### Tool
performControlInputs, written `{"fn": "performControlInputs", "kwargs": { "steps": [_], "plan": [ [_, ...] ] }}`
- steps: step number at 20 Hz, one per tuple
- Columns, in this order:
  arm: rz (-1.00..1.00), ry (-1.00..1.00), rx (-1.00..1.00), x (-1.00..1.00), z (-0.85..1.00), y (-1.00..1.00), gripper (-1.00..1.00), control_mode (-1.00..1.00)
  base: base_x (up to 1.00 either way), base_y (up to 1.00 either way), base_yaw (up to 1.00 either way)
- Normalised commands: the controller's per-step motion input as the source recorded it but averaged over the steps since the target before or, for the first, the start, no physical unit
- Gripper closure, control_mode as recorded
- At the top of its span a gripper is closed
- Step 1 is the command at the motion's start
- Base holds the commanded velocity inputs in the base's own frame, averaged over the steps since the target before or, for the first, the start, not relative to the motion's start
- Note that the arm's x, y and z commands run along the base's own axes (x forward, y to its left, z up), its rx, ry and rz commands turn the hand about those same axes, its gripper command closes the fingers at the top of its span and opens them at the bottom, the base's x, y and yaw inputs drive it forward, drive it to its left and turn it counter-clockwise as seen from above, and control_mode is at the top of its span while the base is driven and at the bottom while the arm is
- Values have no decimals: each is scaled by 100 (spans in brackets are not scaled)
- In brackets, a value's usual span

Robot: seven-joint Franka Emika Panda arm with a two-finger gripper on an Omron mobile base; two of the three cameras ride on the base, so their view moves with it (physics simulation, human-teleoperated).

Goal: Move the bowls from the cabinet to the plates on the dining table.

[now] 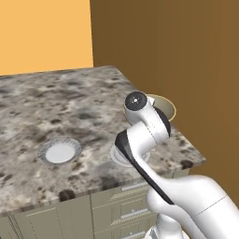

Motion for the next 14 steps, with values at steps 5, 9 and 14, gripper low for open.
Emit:
{"fn": "performControlInputs", "kwargs": {
  "steps": [5,9,14],
  "plan": [
    [-3,4,2,46,-29,0,100,-100,0,0,0],
    [0,1,2,13,-51,10,100,-100,0,0,0],
    [0,0,1,2,-47,7,100,-100,0,0,0]
  ]
}}
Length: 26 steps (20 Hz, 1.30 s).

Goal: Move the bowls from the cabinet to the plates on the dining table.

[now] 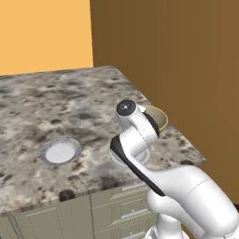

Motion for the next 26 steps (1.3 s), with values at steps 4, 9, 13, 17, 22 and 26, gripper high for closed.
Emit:
{"fn": "performControlInputs", "kwargs": {
  "steps": [4,9,13,17,22,26],
  "plan": [
    [-1,0,0,13,-43,0,100,-100,0,0,0],
    [0,0,4,1,-45,8,100,-100,0,0,0],
    [0,0,6,0,-40,13,100,-100,0,0,0],
    [0,0,7,1,-42,5,100,-100,0,0,0],
    [0,0,3,15,-44,0,100,-100,0,0,0],
    [-1,0,1,30,-44,0,100,-100,0,0,0]
  ]
}}
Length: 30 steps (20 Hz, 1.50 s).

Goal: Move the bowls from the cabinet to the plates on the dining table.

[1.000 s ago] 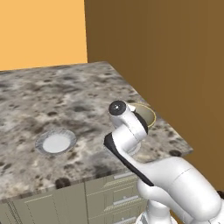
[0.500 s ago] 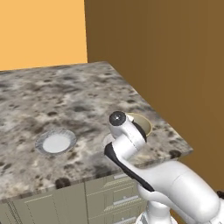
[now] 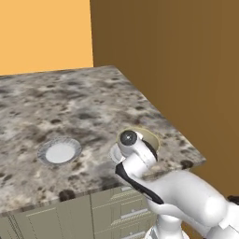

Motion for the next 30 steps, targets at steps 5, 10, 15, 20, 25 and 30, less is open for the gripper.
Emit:
{"fn": "performControlInputs", "kwargs": {
  "steps": [5,10,15,20,25,30],
  "plan": [
    [-1,2,1,47,-41,0,100,-100,0,0,0],
    [0,3,3,41,-40,2,100,-100,0,0,0],
    [0,1,4,16,-30,17,100,-100,0,0,0],
    [-1,0,4,-8,0,27,100,-100,0,0,0],
    [-2,0,6,-23,15,15,100,-100,0,0,0],
    [-5,0,7,-20,22,0,100,-100,0,0,0]
  ]
}}
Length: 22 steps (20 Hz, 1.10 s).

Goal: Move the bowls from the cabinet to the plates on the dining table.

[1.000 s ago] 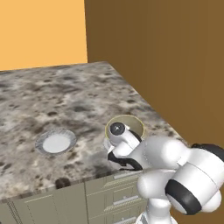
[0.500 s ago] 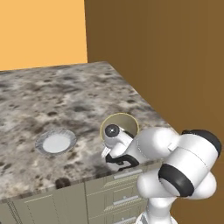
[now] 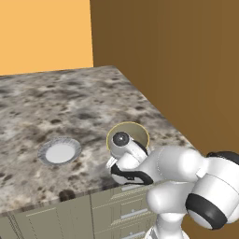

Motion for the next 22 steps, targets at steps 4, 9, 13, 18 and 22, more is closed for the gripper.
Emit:
{"fn": "performControlInputs", "kwargs": {
  "steps": [4,9,13,18,22],
  "plan": [
    [-2,0,10,-1,4,-3,100,-100,0,0,0],
    [0,0,9,18,0,-9,100,-100,0,0,0],
    [0,0,10,17,0,-6,100,-100,0,0,0],
    [0,1,16,0,-10,-1,100,-100,0,0,0],
    [2,2,19,-7,-20,0,100,-100,0,0,0]
  ]
}}
